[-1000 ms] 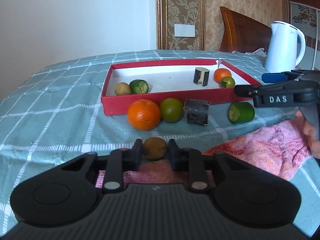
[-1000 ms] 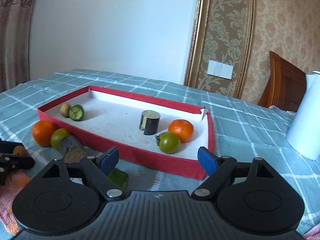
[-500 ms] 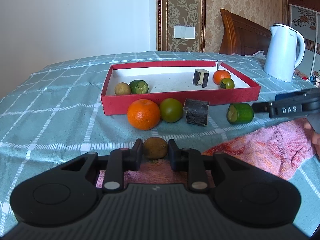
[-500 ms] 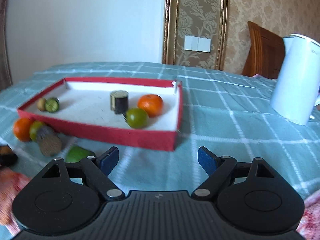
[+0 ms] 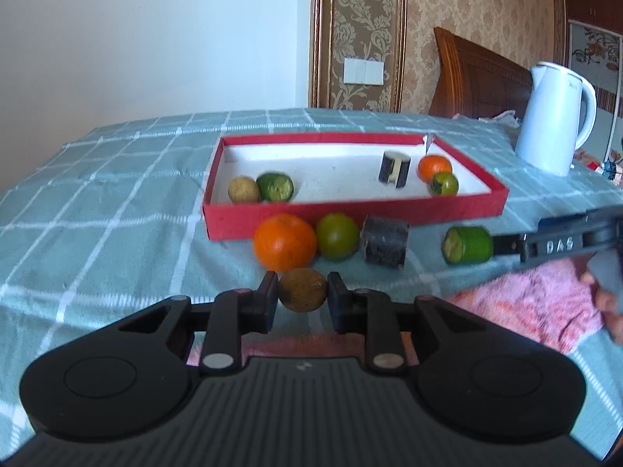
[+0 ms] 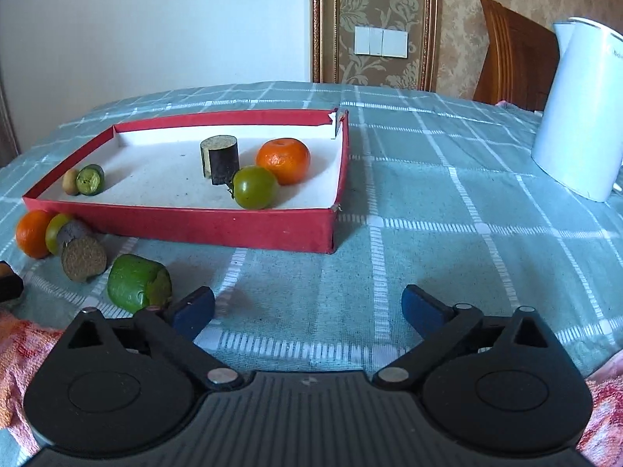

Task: Organize fruits
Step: 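Carry the second kiwi into the red tray with the left gripper and release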

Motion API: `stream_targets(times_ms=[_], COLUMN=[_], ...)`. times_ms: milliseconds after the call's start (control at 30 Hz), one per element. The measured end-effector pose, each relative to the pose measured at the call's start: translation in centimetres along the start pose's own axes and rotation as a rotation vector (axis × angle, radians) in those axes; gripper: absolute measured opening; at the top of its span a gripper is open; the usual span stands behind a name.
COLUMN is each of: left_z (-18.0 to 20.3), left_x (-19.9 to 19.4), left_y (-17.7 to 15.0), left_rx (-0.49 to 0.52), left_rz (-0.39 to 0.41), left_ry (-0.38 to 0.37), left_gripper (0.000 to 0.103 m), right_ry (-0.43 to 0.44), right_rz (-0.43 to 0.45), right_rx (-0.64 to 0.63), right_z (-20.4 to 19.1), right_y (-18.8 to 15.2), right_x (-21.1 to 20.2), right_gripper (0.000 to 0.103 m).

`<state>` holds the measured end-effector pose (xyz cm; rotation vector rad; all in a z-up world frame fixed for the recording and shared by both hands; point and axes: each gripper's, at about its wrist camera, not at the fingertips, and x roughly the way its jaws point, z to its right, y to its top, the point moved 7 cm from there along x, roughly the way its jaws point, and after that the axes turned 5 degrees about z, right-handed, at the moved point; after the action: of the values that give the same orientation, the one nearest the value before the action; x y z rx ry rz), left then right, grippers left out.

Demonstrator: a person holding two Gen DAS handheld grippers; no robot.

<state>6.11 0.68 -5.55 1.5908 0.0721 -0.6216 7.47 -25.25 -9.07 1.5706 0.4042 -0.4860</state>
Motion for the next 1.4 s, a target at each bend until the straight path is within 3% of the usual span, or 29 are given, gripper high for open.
stream_targets(times_ms=[300,667,1100,1267,1367,1400], left_z=[0.6,0.3,-1.1,-2.0,-2.5,-2.5], left_x=[2.4,11.0,18.2,19.2,19.3,19.2], left_y=[4.7,9.3,9.1,8.6,8.6,8.7], left_rx=[0.021,0.015,0.01,-0.058,-0.066,-0.065], left_rz=[0.034,-0.004,-0.14,-0.207,-0.216,-0.219], left_ry=[-0.016,0.045,0.125,0.121,0.131,0.138], left_gripper=[0.024,0.024,0.024,0.024,0.027,0.035], right_ry=[0.0,0.0,0.0,-0.001,-0.001,-0.001], right_rz=[0.0,0.0,0.0,0.0,0.0,0.0], right_rx=[0.0,0.0,0.0,0.001,0.0,0.0], right_z=[0.0,0.0,0.0,0.0,0.0,0.0], right_y=[0.0,0.0,0.0,0.0,0.0,0.0], right_x=[0.0,0.0,0.0,0.0,-0.1,0.0], right_gripper=[0.103,0.103,0.103,0.103,0.103,0.103])
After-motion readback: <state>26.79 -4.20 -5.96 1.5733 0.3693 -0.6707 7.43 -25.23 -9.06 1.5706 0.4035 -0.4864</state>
